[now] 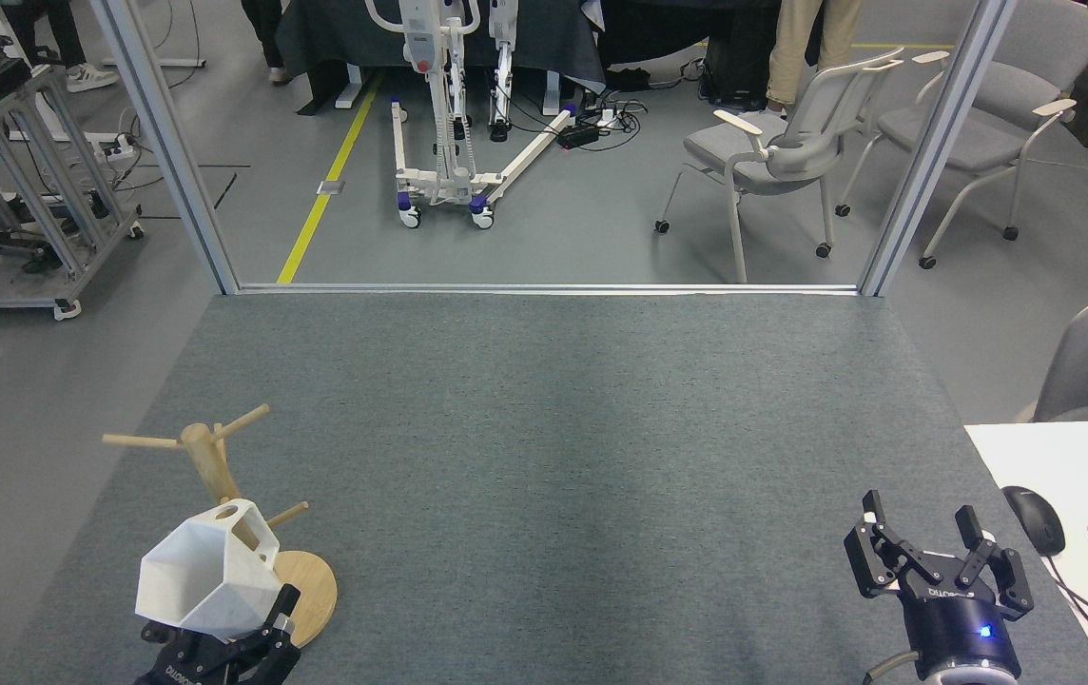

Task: Hang cup on storage rack
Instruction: 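Lower the cup onto a peg of the mug tree with the left gripper, then open the left gripper and pull it back from the hung cup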

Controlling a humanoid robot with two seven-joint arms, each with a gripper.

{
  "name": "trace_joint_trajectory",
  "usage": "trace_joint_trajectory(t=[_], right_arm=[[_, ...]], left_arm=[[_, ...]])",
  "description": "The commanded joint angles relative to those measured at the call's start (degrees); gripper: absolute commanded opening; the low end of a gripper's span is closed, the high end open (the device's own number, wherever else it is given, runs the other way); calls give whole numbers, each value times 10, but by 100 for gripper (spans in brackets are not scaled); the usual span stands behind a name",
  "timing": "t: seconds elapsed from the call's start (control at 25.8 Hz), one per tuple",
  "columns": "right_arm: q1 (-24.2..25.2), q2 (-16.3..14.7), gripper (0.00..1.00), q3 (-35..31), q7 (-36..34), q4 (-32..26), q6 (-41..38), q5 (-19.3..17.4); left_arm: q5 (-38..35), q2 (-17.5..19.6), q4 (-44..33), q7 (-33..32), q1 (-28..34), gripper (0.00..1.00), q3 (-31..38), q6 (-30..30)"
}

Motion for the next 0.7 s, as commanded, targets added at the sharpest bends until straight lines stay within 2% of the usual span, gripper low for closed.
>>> trace_joint_trajectory(t=[0.0,0.12,0.15,0.27,0.31,0.66], right_arm=[[1,-1,99,0,0,1,0,0],[0,-2,99,0,0,1,0,0],[0,-2,99,0,0,2,0,-1],[1,-2,99,0,0,9,0,0],[0,-2,99,0,0,9,0,0],[1,-2,99,-1,0,9,0,0]], left_arm=[[0,0,13,0,-8,0,0,0],[1,1,16,0,-14,1,0,0],[1,1,19,0,-16,15,0,0],[14,1,32,-1,-25,90,0,0],[19,2,33,-1,-25,100,-1,0],[17,9,34,-5,-8,100,-4,0]])
